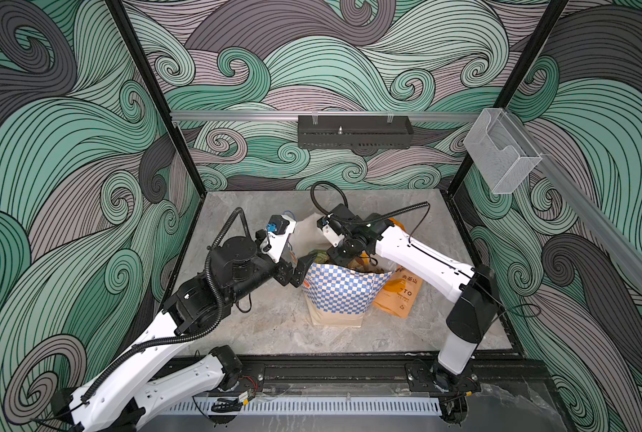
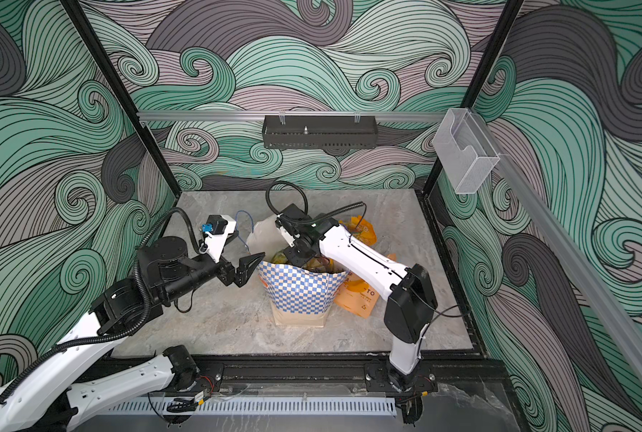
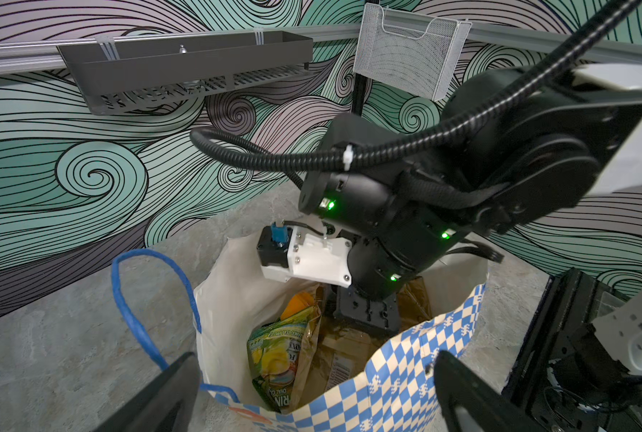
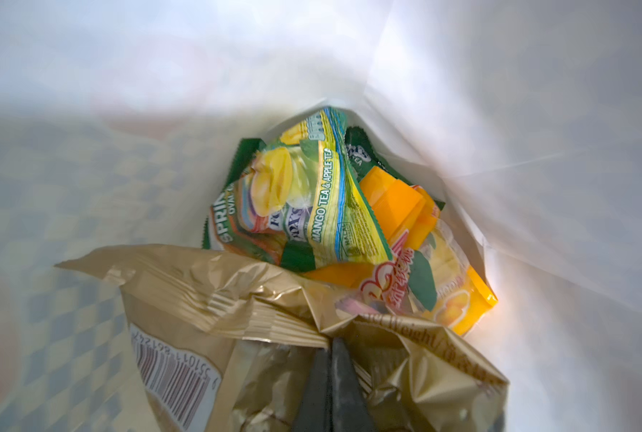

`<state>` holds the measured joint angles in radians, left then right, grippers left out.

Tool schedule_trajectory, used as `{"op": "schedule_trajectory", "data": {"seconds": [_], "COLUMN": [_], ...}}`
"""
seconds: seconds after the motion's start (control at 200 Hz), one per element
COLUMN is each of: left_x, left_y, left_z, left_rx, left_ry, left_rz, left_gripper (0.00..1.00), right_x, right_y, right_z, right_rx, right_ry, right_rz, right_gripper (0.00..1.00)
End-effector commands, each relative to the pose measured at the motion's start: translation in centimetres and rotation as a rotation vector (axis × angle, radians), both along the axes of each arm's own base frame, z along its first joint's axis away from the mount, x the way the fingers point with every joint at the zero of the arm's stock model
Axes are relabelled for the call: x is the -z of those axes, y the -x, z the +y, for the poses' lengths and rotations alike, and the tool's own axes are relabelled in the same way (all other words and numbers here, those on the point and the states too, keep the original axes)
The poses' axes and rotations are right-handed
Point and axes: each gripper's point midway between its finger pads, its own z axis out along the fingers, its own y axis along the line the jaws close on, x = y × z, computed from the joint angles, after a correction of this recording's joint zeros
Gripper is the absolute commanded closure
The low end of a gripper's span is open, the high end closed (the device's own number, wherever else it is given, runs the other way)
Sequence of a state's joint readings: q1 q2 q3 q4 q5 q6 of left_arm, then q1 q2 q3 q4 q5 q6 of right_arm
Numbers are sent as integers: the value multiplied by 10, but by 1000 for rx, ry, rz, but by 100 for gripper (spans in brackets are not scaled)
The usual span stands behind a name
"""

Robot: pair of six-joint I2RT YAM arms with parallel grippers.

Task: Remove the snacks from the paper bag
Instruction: 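Move the right gripper over the paper bag and lower it inside, then grasp the gold foil snack bag inside the paper bag with the right gripper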

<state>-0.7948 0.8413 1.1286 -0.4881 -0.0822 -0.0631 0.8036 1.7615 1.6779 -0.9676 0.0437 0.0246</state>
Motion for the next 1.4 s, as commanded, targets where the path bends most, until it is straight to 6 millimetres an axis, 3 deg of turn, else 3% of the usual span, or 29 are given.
{"op": "schedule_trajectory", "data": {"seconds": [0.0, 0.44, 0.685, 0.745, 0.866, 1.081, 1.116, 1.201, 1.396], "left_x": [-2, -2, 0, 0, 1, 2, 2, 2, 3], "left_y": [2, 2, 1, 1, 2, 2, 2, 3, 4], "left_z": [2, 0, -2, -2, -2, -4, -4, -2, 2], "left_rx": [-2, 5, 7, 8, 10, 15, 18, 16, 8], "left_ry": [2, 11, 14, 14, 13, 11, 10, 6, 4], "left_rz": [-6, -1, 3, 5, 6, 7, 7, 6, -1], "left_gripper": [1, 1, 1, 1, 1, 1, 1, 1, 1], "right_x": [-54, -136, -142, -134, -104, -30, -19, 3, 52], "right_y": [-7, -20, -21, -21, -22, -31, -31, -30, -27], "right_z": [0, -17, -16, -16, -18, -30, -30, -28, -21], "right_rx": [50, 180, 153, 147, 179, 253, 255, 248, 250], "right_ry": [-142, -395, -399, -372, -287, -20, 12, 46, 81], "right_rz": [-99, -266, -280, -263, -186, -21, 1, 54, 155], "right_gripper": [100, 100, 100, 100, 56, 19, 10, 1, 1]}}
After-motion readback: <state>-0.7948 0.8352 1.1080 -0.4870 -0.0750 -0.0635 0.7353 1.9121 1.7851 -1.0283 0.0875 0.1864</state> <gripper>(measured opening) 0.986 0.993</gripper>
